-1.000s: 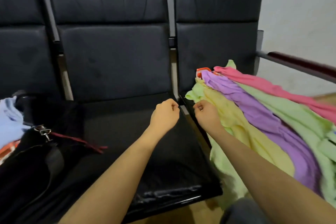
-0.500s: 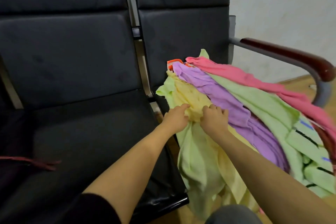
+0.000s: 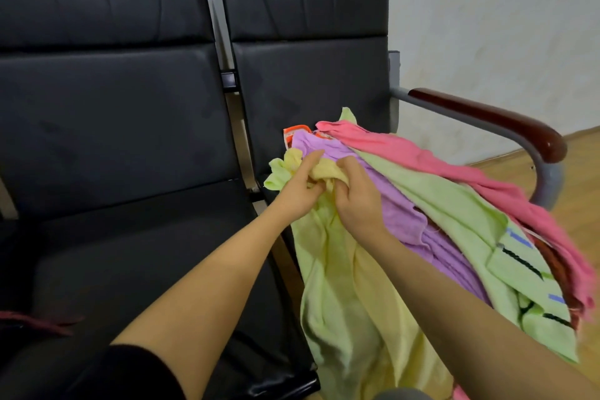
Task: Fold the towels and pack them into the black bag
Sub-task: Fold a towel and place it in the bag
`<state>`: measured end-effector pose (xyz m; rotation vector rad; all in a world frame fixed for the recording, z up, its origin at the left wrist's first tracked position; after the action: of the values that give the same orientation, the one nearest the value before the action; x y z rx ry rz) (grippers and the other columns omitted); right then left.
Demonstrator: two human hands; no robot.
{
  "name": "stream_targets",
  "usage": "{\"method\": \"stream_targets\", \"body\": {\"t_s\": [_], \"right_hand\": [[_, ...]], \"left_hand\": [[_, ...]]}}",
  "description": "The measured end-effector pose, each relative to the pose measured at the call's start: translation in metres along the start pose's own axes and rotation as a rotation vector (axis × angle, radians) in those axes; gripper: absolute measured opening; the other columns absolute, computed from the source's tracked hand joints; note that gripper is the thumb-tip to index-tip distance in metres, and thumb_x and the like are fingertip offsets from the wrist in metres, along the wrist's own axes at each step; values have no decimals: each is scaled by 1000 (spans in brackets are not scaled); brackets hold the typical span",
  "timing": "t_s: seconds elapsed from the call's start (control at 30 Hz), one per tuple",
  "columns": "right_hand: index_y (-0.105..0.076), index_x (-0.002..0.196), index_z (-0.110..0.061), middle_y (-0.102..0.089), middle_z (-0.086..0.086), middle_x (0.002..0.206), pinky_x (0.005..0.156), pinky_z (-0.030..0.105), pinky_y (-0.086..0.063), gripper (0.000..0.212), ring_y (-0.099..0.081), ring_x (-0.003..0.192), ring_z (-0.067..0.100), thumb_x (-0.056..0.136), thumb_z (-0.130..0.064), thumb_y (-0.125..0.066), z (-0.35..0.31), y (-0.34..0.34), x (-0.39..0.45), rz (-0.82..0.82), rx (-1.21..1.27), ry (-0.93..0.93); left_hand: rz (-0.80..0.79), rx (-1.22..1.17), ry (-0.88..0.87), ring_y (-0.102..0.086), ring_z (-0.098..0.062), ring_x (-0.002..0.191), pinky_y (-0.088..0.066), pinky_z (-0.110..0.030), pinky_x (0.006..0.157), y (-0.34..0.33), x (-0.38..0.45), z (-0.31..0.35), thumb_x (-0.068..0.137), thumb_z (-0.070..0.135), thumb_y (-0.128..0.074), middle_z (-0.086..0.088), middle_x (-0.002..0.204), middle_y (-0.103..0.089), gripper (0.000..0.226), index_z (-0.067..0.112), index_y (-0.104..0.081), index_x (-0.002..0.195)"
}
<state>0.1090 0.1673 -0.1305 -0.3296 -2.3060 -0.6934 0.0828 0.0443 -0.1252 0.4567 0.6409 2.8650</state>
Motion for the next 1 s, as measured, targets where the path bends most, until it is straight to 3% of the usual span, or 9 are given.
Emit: {"method": "stream_targets", "body": {"t_s": [0.1,0.17,0.27,0.33,0.4,0.57,0.73,0.87,1.0], "right_hand": [[-54,95,-12,-53,-3,86,67,45,-45,32,-52,76,20,84,-36,-36,-1,1,3,-20,21,17],[-52,117,-9,-56,5,109,85,48,-43,51,-54,98,26,84,-46,-42,5,0,0,-95,-113,-62],[-36,137,-14,-44,6,135,103,43,-27,83,-39,125,26,78,-70,-23,14,4,-7,-279,-321,-177],[-41,133,-19,-48,3,130,99,39,-24,76,-41,122,25,80,-67,-15,10,7,-11,-362,-357,-134],[-51,118,-17,-57,3,113,88,34,-23,57,-48,110,26,87,-52,-18,1,9,-10,-343,-329,-98],[-49,104,-8,-57,5,92,92,38,-32,16,-54,87,28,97,-11,-35,-31,25,1,-67,-296,-139],[-50,106,-8,-56,9,101,87,40,-41,12,-50,89,25,95,-10,-44,-76,31,16,80,-291,-62],[-54,107,-6,-54,9,101,80,32,-36,16,-49,89,24,91,-5,-52,-116,22,20,155,-329,56],[-57,99,-7,-55,11,94,76,39,-40,14,-52,83,28,85,-3,-58,-151,-3,18,161,-362,168]], "left_hand": [[66,130,-23,-52,-16,79,-40,-15,65,11,0,12,88,-5,-45,5,80,-56,26,16,-59,91],[150,168,-1,-58,-22,85,-44,-16,70,20,-2,20,87,-4,-43,-3,90,-63,30,12,-63,103],[203,349,-34,-58,-25,105,-41,-37,98,35,-5,35,89,3,-42,-4,110,-66,38,19,-61,118],[199,443,-96,-52,-18,112,-26,-29,100,41,-9,48,92,4,-41,3,114,-64,38,23,-61,118],[192,486,-143,-48,-15,112,-19,-25,90,45,-13,59,94,5,-39,10,104,-59,37,24,-61,117],[195,526,-212,-45,-13,111,-15,-27,85,54,-22,79,95,9,-37,13,104,-54,37,30,-59,117],[216,517,-283,-29,-12,129,-7,-21,89,76,-37,101,97,19,-39,13,123,-51,33,34,-52,123],[267,508,-275,-30,-11,125,-9,-24,95,103,-61,114,98,20,-38,7,121,-50,33,31,-50,126],[365,498,-260,-42,-11,113,-14,-27,94,140,-91,108,93,27,-38,8,110,-55,28,32,-57,113]]}}
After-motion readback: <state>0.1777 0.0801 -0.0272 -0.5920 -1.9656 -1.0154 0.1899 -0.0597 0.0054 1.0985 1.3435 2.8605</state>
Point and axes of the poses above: each hand's wrist, its own x-axis towards the middle knuckle, its own y-axis out of the back of the hand, z = x × y, the point moved 1 cm from there along x, towards the middle knuckle
